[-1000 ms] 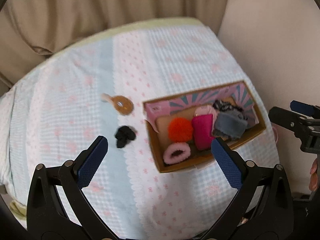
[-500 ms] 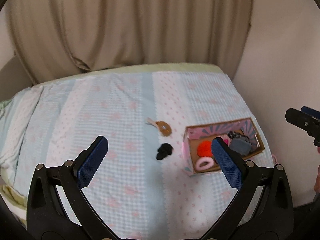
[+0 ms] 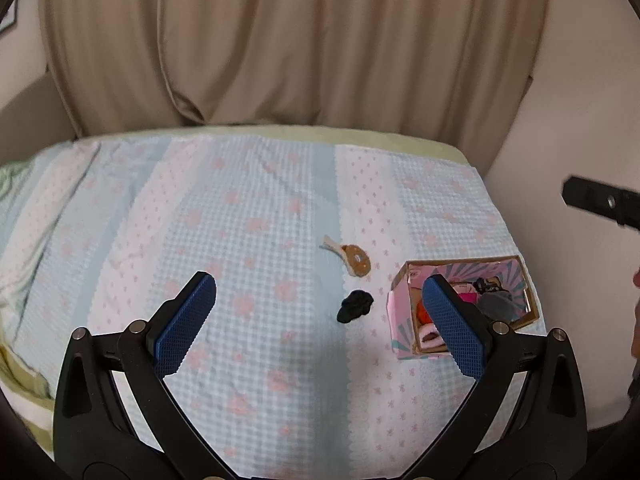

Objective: Organize soft objects
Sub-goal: 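Lift both tools away from the box toward the remaining items, then grasp the black scrunchie with the left tool while the right tool grasps the teddy-bear clip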

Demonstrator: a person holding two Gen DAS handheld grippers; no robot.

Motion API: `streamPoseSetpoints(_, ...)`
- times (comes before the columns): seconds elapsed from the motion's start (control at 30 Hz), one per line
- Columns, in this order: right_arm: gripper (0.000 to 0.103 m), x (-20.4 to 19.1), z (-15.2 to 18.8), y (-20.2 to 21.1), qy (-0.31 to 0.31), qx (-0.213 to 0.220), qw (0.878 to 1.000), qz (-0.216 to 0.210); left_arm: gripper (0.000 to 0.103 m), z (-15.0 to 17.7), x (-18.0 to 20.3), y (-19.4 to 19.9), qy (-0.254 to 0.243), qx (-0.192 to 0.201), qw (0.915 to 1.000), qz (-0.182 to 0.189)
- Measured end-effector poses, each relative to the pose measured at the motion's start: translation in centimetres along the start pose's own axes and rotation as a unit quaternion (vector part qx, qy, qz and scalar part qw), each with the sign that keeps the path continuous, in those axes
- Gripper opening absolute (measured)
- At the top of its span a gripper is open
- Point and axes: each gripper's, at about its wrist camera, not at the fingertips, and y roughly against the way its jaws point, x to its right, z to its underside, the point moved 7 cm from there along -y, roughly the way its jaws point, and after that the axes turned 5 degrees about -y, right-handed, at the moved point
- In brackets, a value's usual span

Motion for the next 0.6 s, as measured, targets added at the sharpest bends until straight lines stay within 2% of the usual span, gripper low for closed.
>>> streamPoseSetpoints(0.1,0.103,-1.2,-1.4,-3.4,0.022,-0.036,0.999,-0.023,0.103,0.7,0.0,-2.8,0.009,-0.016,0.9998,0.012)
streamPoseSetpoints(0.3,0.103,-2.2,-2.8,-12.2,0.074,-0.118,0.989,-0.048,0.103,3.4,1.2,-11.0,0.021,-0.079,0.9958,0.041)
streamPoseSetpoints(0.43,0.103,-1.9,-2.4,-19.4,0.098,-0.181,0.977,-0.053,0.102,5.4,2.4,-17.1,0.032,-0.129,0.9893,0.06)
streamPoseSetpoints(0.6,0.103,-1.1,-0.2,-28.5,0.109,-0.266,0.956,-0.055,0.101,7.8,3.6,-23.5,0.043,-0.177,0.981,0.067)
